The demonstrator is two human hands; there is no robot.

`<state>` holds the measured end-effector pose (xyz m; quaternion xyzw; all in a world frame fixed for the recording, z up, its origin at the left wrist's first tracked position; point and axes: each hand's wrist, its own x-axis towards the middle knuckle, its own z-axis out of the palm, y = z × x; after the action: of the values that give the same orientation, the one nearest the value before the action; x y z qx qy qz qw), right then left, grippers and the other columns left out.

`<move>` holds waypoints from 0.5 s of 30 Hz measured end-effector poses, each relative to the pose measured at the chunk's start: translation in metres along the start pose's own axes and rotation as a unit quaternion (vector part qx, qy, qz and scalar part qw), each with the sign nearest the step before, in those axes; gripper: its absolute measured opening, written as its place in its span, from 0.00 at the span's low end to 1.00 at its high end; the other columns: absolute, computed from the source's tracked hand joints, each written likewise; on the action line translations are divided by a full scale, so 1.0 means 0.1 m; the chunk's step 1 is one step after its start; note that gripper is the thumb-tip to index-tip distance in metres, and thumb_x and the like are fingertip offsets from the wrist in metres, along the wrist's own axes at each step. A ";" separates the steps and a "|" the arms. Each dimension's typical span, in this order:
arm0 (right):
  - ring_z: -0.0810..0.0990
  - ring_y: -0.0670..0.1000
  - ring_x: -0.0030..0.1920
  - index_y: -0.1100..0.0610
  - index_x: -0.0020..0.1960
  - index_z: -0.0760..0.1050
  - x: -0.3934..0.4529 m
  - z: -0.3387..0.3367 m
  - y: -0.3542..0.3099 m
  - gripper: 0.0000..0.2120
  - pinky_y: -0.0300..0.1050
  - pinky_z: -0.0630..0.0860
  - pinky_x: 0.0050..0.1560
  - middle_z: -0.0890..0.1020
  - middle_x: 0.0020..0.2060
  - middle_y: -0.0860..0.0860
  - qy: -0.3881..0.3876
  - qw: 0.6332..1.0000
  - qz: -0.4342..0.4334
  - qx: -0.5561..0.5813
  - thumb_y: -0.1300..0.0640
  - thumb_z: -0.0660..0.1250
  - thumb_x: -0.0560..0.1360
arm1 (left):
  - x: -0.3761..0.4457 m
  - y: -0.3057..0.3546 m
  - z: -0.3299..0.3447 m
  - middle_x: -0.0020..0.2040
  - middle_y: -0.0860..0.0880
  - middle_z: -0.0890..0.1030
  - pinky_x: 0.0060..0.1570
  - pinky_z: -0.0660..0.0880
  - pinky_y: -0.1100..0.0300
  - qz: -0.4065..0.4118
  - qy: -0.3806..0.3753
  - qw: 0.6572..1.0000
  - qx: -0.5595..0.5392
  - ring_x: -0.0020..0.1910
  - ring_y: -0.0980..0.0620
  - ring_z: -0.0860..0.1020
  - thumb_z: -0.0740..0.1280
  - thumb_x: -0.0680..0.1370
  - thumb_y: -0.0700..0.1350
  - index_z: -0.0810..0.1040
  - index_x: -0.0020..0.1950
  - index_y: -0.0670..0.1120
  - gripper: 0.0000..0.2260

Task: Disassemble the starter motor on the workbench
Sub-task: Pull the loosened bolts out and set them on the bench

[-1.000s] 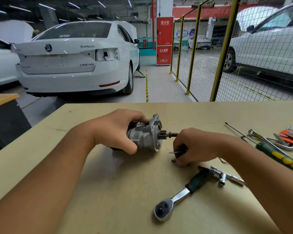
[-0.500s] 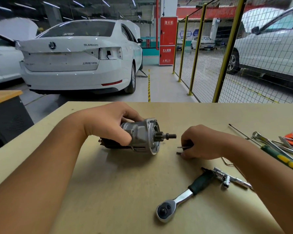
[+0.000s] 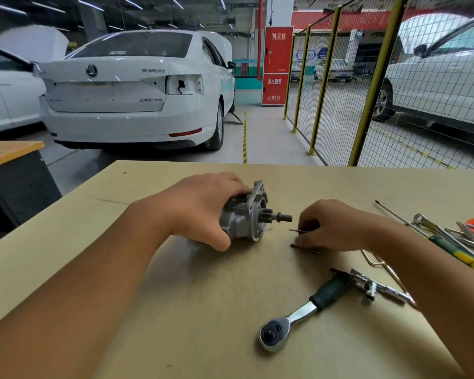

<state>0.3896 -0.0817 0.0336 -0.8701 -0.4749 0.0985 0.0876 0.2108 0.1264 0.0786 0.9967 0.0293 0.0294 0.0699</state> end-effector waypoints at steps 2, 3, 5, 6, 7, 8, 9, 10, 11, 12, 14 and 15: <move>0.78 0.44 0.42 0.45 0.43 0.79 -0.01 -0.01 0.00 0.07 0.40 0.73 0.40 0.81 0.41 0.44 -0.007 1.000 0.002 0.002 0.43 0.74 0.72 | -0.02 -0.04 0.04 0.66 0.63 0.73 0.57 0.78 0.53 0.005 0.022 1.000 -0.003 0.61 0.59 0.75 0.71 0.57 0.58 0.76 0.71 0.57 0.40; 0.78 0.43 0.43 0.45 0.43 0.79 -0.01 -0.02 0.00 0.07 0.40 0.74 0.40 0.81 0.41 0.44 -0.011 1.000 0.002 0.001 0.44 0.74 0.72 | -0.03 -0.06 0.05 0.68 0.65 0.72 0.58 0.77 0.53 0.008 0.031 0.999 -0.005 0.62 0.60 0.74 0.72 0.57 0.58 0.77 0.71 0.57 0.40; 0.77 0.43 0.42 0.45 0.43 0.79 -0.01 -0.01 0.01 0.07 0.40 0.73 0.39 0.80 0.41 0.43 -0.012 1.000 0.000 -0.006 0.44 0.74 0.72 | -0.05 -0.12 0.10 0.70 0.66 0.71 0.61 0.76 0.54 0.019 0.046 0.999 -0.017 0.65 0.62 0.72 0.74 0.58 0.58 0.78 0.71 0.58 0.39; 0.77 0.43 0.42 0.46 0.44 0.79 0.00 -0.01 0.01 0.07 0.40 0.72 0.38 0.80 0.40 0.44 -0.009 1.000 -0.001 -0.008 0.44 0.74 0.73 | -0.07 -0.14 0.13 0.70 0.66 0.70 0.62 0.76 0.53 0.024 0.053 0.998 -0.024 0.66 0.63 0.72 0.75 0.58 0.59 0.78 0.71 0.58 0.39; 0.77 0.44 0.42 0.46 0.44 0.80 0.01 0.00 0.01 0.07 0.40 0.71 0.38 0.80 0.40 0.44 0.000 1.000 0.000 -0.006 0.44 0.73 0.74 | -0.10 -0.16 0.16 0.71 0.65 0.70 0.63 0.75 0.52 0.030 0.061 0.997 -0.031 0.67 0.62 0.71 0.75 0.58 0.59 0.78 0.71 0.58 0.40; 0.77 0.44 0.41 0.47 0.45 0.80 0.02 0.00 0.01 0.07 0.40 0.70 0.37 0.81 0.40 0.44 0.014 1.000 0.002 0.001 0.45 0.71 0.75 | -0.12 -0.18 0.19 0.72 0.64 0.70 0.65 0.75 0.51 0.034 0.069 0.996 -0.037 0.69 0.62 0.71 0.76 0.58 0.61 0.78 0.72 0.58 0.41; 0.77 0.44 0.42 0.48 0.46 0.82 0.03 0.00 0.02 0.07 0.40 0.70 0.37 0.81 0.40 0.45 0.033 0.999 0.006 0.013 0.46 0.70 0.77 | -0.14 -0.19 0.21 0.73 0.64 0.70 0.66 0.74 0.51 0.038 0.076 0.996 -0.042 0.70 0.62 0.70 0.76 0.58 0.62 0.77 0.72 0.58 0.42; 0.77 0.45 0.42 0.50 0.48 0.82 0.04 0.00 0.02 0.07 0.40 0.70 0.38 0.81 0.41 0.45 0.055 0.998 0.011 0.028 0.48 0.68 0.79 | -0.16 -0.20 0.23 0.73 0.63 0.70 0.66 0.74 0.50 0.040 0.081 0.995 -0.045 0.70 0.62 0.70 0.76 0.58 0.63 0.77 0.73 0.57 0.42; 0.77 0.45 0.43 0.52 0.50 0.83 0.05 -0.01 0.02 0.08 0.39 0.71 0.39 0.81 0.42 0.45 0.079 0.996 0.013 0.040 0.50 0.67 0.80 | -0.18 -0.20 0.25 0.74 0.63 0.70 0.67 0.74 0.50 0.044 0.086 0.994 -0.044 0.71 0.61 0.70 0.77 0.58 0.64 0.77 0.73 0.57 0.43; 0.78 0.46 0.44 0.52 0.51 0.83 0.05 -0.01 0.01 0.07 0.40 0.72 0.41 0.81 0.42 0.46 0.104 0.993 0.009 0.051 0.52 0.66 0.81 | -0.19 -0.21 0.25 0.74 0.63 0.70 0.67 0.74 0.50 0.047 0.090 0.994 -0.042 0.71 0.61 0.70 0.77 0.57 0.65 0.77 0.73 0.57 0.43; 0.79 0.48 0.43 0.49 0.48 0.81 0.04 -0.03 -0.02 0.07 0.43 0.75 0.43 0.82 0.40 0.46 0.145 0.986 -0.009 0.085 0.54 0.65 0.82 | -0.19 -0.21 0.25 0.74 0.64 0.70 0.68 0.73 0.50 0.047 0.095 0.994 -0.038 0.71 0.62 0.69 0.78 0.57 0.65 0.76 0.73 0.57 0.45; 0.80 0.48 0.42 0.47 0.47 0.81 0.04 -0.04 -0.03 0.07 0.44 0.75 0.42 0.82 0.38 0.45 0.162 0.981 -0.017 0.108 0.53 0.65 0.82 | -0.20 -0.22 0.25 0.74 0.64 0.70 0.68 0.73 0.50 0.046 0.094 0.994 -0.038 0.72 0.63 0.68 0.78 0.56 0.66 0.76 0.74 0.57 0.45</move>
<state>0.3898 -0.0772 0.0377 -0.8519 -0.4552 0.0054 0.2589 0.1917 0.1433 0.0495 0.9864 -0.0112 0.1276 0.1032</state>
